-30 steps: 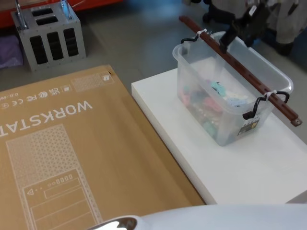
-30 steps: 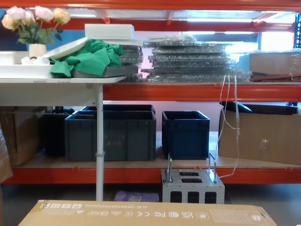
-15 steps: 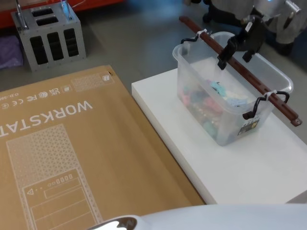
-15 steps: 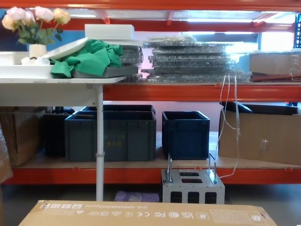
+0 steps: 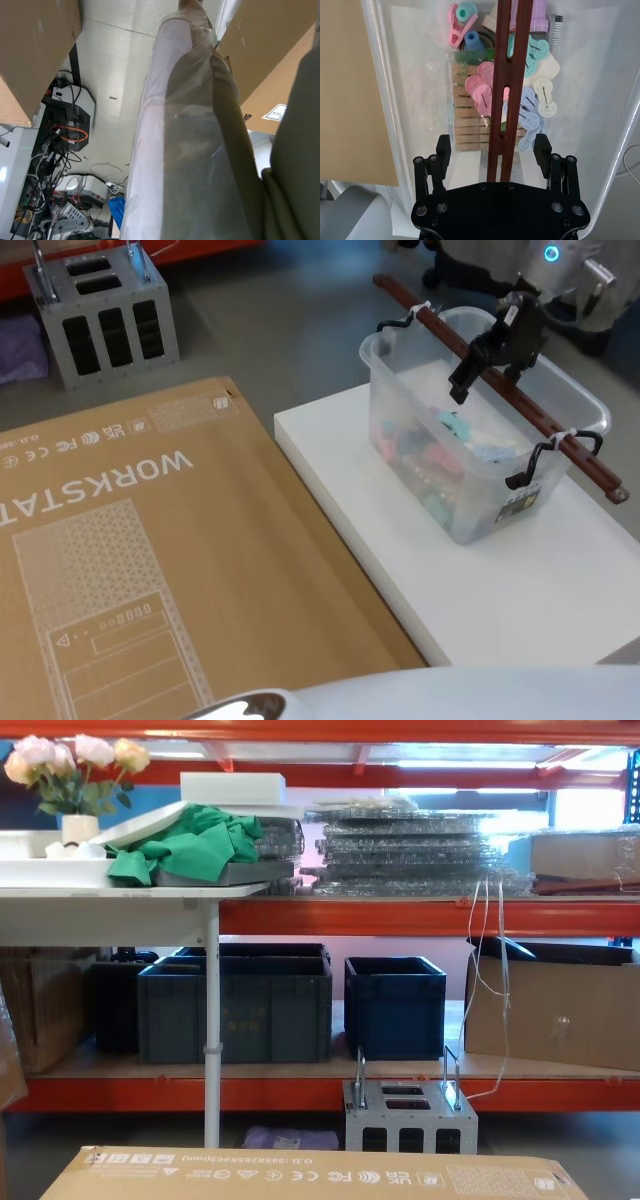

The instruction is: Use one hand to grasp the basket and place it at the designated location.

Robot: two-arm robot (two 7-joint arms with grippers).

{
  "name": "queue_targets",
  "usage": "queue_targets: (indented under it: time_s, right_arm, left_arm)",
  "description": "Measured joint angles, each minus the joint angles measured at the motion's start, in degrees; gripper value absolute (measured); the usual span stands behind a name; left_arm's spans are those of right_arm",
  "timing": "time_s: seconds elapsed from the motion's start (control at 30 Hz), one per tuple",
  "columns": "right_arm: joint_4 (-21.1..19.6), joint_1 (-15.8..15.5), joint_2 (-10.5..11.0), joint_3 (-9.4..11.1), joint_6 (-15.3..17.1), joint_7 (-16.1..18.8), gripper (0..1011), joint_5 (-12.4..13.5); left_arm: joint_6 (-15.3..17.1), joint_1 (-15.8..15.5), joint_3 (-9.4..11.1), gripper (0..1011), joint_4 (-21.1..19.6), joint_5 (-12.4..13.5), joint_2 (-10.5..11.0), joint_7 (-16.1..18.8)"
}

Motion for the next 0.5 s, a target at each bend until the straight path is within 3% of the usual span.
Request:
queue_targets:
  time_s: [0.5]
  right_arm:
    - [2.3, -0.5, -1.5, -1.3, -0.4, -0.8, 1001, 0.2]
  left_arm:
    - [0.0, 0.0, 0.0, 0, 0.0, 0.0, 0.0, 0.0]
